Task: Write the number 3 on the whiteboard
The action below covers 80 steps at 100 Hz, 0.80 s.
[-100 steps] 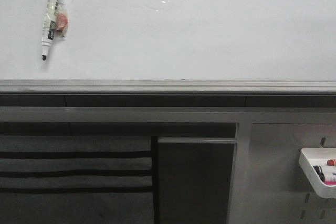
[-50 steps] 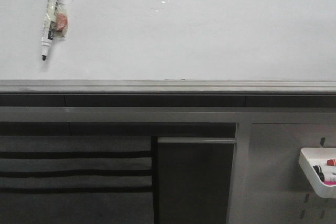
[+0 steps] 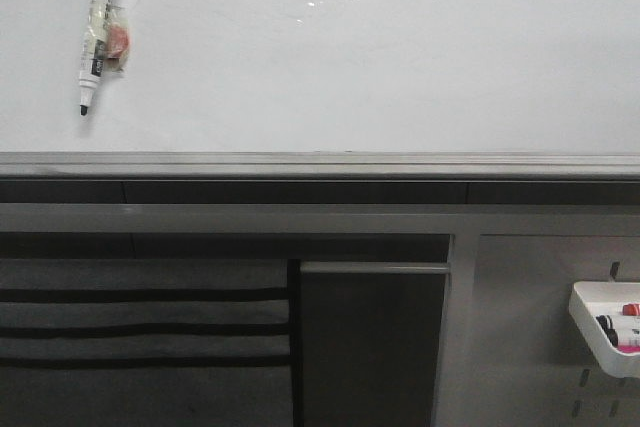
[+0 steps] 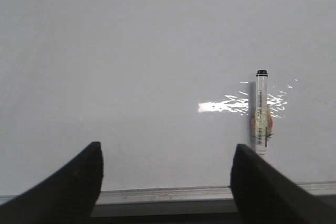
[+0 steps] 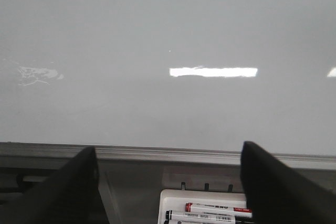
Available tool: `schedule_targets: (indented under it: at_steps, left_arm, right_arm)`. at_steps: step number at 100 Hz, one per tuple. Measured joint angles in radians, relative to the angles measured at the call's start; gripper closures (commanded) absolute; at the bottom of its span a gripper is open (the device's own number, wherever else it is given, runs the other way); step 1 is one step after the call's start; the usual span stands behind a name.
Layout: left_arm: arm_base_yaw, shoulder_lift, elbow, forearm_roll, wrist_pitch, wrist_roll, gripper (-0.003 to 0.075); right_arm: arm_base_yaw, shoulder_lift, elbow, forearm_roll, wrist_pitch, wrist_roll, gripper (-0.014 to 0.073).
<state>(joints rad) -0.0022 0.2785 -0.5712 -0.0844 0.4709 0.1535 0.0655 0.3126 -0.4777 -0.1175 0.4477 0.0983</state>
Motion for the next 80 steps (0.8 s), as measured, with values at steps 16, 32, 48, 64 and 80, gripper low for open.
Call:
schedule_targets:
  at_steps: [16, 32, 48, 64, 80]
  left_arm:
    - [0.000, 0.000, 0.000, -0.007, 0.000, 0.000, 0.0185]
    - [0.000, 0.000, 0.000, -0.009, 0.000, 0.000, 0.0185]
    - [-0.026, 0.000, 0.008, -0.032, -0.008, 0.000, 0.0185]
    - [-0.087, 0.015, 0.042, -0.045, -0.013, 0.000, 0.0185]
    - [-0.163, 0.102, 0.046, -0.049, -0.020, 0.000, 0.0185]
  right_arm:
    - [0.000, 0.000, 0.000, 0.001, 0.000, 0.001, 0.0031]
    - [0.000, 0.000, 0.000, 0.002, 0.000, 0.002, 0.0031]
    - [0.000, 0.000, 0.000, 0.006, 0.000, 0.002, 0.0031]
    - [0.000, 0.000, 0.000, 0.027, 0.000, 0.002, 0.0031]
    - [0.000, 0.003, 0.000, 0.062, 0.000, -0.017, 0.0033]
